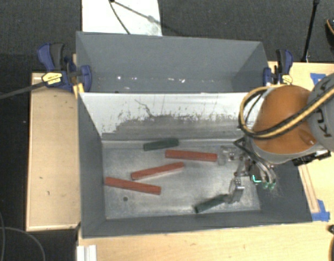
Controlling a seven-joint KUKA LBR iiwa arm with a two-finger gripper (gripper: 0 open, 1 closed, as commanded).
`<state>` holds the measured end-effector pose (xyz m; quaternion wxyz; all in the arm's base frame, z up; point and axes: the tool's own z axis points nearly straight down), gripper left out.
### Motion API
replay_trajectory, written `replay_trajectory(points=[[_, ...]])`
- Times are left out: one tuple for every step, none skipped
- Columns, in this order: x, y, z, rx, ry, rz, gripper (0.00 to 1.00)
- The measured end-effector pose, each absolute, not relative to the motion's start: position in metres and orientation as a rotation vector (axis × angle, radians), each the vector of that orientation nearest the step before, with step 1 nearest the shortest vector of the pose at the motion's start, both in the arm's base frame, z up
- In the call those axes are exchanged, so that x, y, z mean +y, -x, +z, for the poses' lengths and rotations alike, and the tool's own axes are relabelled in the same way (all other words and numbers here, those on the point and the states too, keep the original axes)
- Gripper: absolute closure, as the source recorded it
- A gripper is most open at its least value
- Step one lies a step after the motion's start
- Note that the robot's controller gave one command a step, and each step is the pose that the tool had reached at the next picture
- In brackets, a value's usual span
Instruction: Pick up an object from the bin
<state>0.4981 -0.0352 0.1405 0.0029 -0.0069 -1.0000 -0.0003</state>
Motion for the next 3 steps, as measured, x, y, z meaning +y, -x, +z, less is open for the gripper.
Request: replay_trajectory(points=[[-0.042,-0.485,0.071,-3.139,-0.259,0.0,0.0],[-0.042,-0.483,0.07,-3.133,-0.264,0.0,1.0],[-0.056,-0.519,0.219,-3.094,-0.602,0.005,1.0]])
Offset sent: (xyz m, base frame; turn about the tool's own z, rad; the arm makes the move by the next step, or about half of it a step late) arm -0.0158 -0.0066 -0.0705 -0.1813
